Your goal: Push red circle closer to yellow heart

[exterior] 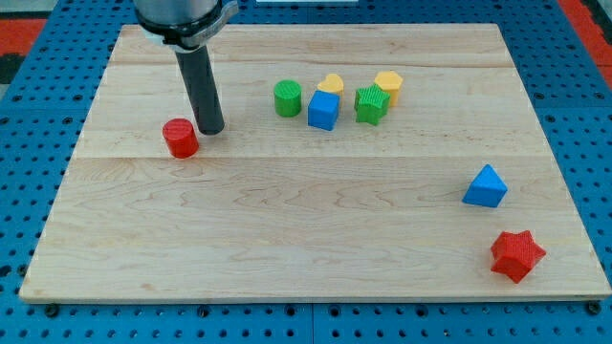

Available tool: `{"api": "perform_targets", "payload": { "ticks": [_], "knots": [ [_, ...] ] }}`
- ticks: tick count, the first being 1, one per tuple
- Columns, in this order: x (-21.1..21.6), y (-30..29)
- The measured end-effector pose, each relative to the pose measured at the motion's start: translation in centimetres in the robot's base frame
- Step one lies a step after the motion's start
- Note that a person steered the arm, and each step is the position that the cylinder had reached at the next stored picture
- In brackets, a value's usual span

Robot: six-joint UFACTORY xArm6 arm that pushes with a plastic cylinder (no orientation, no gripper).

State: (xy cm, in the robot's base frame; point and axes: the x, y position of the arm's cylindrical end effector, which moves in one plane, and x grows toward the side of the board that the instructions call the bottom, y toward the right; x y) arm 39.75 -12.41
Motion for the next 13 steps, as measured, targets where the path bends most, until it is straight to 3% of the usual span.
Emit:
{"api": "perform_targets", "payload": {
  "ticks": [1,2,3,4,5,6,7,8,10,12,13],
  "knots": [
    [6.8,2.6],
    [6.3,-2.6],
    [1.2,-8.6],
    [-1.6,-7.0],
    [-1.1,-2.4],
    [2.7,-2.3],
    [1.5,2.2],
    [-4.8,3.9],
    [-9.0,2.3],
    [-10.7,9.0],
    [-14.6,9.6]
  ]
}}
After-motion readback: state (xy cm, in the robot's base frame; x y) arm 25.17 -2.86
